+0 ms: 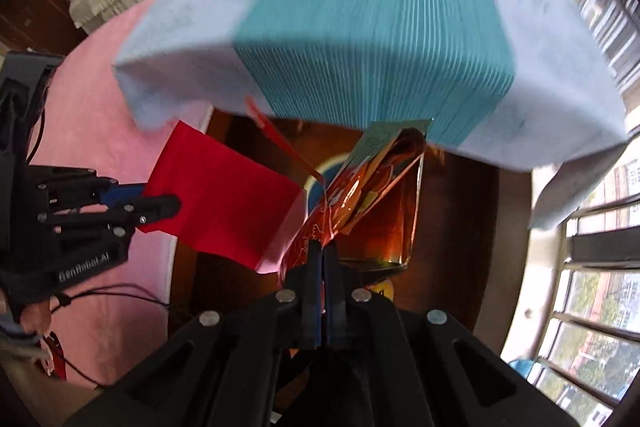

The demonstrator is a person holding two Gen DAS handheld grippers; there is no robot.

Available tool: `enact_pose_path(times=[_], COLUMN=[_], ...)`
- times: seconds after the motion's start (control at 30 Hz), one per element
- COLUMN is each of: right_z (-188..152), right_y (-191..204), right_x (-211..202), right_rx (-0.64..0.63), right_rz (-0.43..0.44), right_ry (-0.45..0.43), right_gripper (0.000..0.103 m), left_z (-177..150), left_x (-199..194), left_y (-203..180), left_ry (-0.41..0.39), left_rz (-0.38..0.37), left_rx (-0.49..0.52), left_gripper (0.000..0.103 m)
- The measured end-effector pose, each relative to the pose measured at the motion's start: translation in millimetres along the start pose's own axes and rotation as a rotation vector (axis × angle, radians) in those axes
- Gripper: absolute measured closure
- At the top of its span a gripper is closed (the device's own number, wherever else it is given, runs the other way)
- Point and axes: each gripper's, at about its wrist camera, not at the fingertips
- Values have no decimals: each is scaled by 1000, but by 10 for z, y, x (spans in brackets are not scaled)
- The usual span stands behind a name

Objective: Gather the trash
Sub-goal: 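Carry red paper and orange bag over the bin while opening both tools to drop them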

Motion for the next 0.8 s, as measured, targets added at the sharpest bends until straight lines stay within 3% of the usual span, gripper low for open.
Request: enact_pose_path(times=[0.17,0.43,0.67,0.73,0.8], right_z=[-91,-75,27,44,60], right_y=[-493,-1020,-1429,-1472,-1533], right_x=[780,1891,2799,2967,3133], right_rx=[82,52,68,70,76], right_rz=[-2,0,10,13,16], right_ry=[41,89,125,135,144], right_gripper=[102,102,102,102,100], left_z=[82,306,446,489,510], left_x=[731,1955,2722,2880,2973], left_y=[-167,-232,-319,-364,-380], left_ry=[19,19,32,37,39], left_rz=[9,-1,55,72,80], left_rx=[-51,-154,-132,-122,-114], left_gripper=[89,88,88,84,74])
Point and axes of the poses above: each gripper's, at about its wrist camera, not at the fingertips, and x roughly the way its jaws point, y to its left, z to its top, and after that the axes turned 11 degrees about z, right-handed
